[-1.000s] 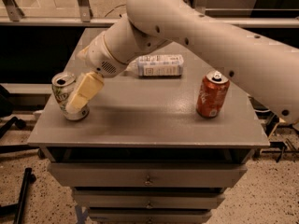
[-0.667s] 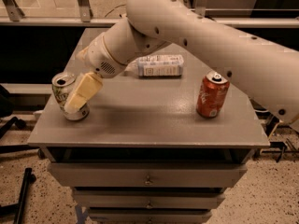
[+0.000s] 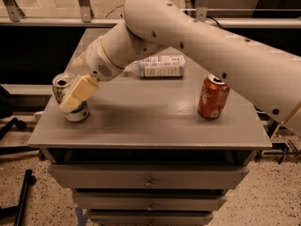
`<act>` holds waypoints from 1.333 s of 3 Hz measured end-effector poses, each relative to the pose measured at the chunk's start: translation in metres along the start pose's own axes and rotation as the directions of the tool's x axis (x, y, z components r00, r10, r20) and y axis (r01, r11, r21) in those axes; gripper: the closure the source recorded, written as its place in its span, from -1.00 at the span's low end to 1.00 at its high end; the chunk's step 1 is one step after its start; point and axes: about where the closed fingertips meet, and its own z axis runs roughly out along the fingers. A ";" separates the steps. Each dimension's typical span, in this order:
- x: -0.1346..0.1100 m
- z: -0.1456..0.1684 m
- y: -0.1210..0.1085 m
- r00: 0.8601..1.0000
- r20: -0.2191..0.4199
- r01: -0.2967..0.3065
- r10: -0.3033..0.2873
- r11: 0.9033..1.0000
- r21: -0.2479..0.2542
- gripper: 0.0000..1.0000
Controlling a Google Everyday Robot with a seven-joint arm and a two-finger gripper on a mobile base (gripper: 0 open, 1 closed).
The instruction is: Knock 7up can over
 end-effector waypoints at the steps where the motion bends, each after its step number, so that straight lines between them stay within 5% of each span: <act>1: 0.000 0.004 0.001 1.000 0.003 -0.004 0.004 1.000 0.004 -0.05; 2: -0.003 0.002 0.002 1.000 0.003 0.004 -0.004 1.000 0.018 0.41; 3: 0.005 -0.026 -0.010 0.997 -0.052 0.057 -0.052 0.994 0.094 0.87; 4: 0.018 -0.050 -0.024 0.985 -0.135 0.126 -0.109 0.985 0.122 1.00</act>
Offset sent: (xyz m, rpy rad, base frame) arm -0.0003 -0.0006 0.0042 0.0082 -0.0326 -0.0282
